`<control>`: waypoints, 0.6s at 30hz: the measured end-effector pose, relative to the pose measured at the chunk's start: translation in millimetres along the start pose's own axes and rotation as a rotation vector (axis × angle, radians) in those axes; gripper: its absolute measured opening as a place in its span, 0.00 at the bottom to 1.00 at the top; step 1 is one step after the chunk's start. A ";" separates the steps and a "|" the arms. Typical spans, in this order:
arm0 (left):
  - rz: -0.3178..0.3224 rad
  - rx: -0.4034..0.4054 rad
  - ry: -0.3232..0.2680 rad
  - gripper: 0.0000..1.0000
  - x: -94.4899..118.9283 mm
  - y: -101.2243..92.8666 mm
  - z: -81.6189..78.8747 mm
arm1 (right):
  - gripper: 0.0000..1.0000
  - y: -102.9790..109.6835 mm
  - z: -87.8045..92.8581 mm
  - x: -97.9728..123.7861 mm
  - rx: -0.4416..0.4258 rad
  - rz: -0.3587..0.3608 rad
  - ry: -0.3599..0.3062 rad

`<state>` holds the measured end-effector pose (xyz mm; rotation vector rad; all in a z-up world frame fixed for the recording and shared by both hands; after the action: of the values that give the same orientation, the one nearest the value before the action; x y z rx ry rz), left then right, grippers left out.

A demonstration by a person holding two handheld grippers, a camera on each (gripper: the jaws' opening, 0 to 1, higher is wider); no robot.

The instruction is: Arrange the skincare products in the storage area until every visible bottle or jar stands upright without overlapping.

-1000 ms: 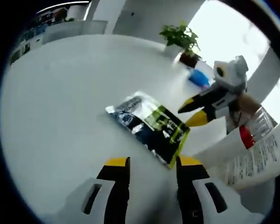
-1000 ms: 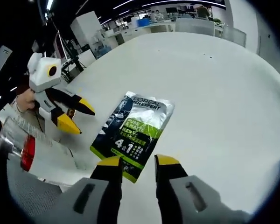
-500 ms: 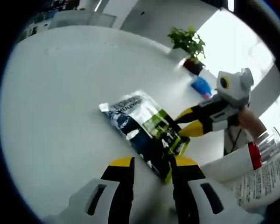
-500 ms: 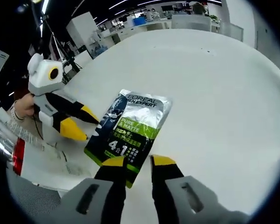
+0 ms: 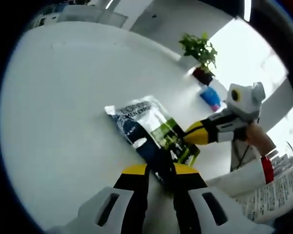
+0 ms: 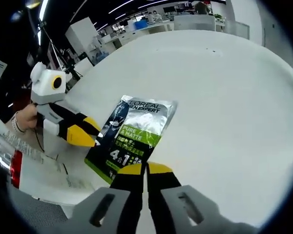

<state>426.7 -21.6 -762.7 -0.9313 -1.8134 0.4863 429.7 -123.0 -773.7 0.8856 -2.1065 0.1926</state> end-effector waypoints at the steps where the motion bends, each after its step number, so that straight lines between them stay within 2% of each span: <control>1: 0.001 -0.004 -0.007 0.16 0.0 0.2 -0.1 | 0.01 1.1 -1.6 0.3 0.009 0.001 -0.008; 4: -0.001 0.005 -0.017 0.17 2.3 1.8 0.1 | 0.01 5.5 -12.2 3.6 0.028 -0.003 -0.061; 8: 0.006 0.017 -0.078 0.22 10.5 5.3 -7.1 | 0.01 14.0 -32.9 10.1 -0.006 -0.047 -0.161; 11: 0.034 0.013 -0.172 0.18 24.2 3.2 -21.2 | 0.01 19.0 -47.1 17.6 0.000 -0.062 -0.233; 14: 0.057 0.011 -0.269 0.06 46.0 -0.4 -35.5 | 0.01 25.4 -61.9 28.4 -0.029 -0.093 -0.320; 15: 0.084 0.027 -0.313 0.03 55.9 -3.9 -42.4 | 0.01 29.4 -67.4 32.2 -0.024 -0.115 -0.350; 17: 0.160 0.040 -0.374 0.03 69.0 -16.0 -52.9 | 0.01 36.8 -78.1 37.4 -0.007 -0.144 -0.403; 18: 0.197 0.042 -0.390 0.03 75.8 -23.4 -57.0 | 0.01 38.1 -79.5 38.2 -0.008 -0.141 -0.404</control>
<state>453.9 18.1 -677.7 -1.0451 -2.0561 0.8757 439.6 -81.7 -687.5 1.1381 -2.3967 -0.0754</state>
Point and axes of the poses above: the point that each gripper's makers call its tool centre point, and the gripper's own axes: x roughly backward along the fingers, y roughly to its left, z roughly out of its underside, the point moved 1 cm from there along x, roughly backward along the fingers, and after that the axes turned 11 degrees about x, right-handed, at the moved point
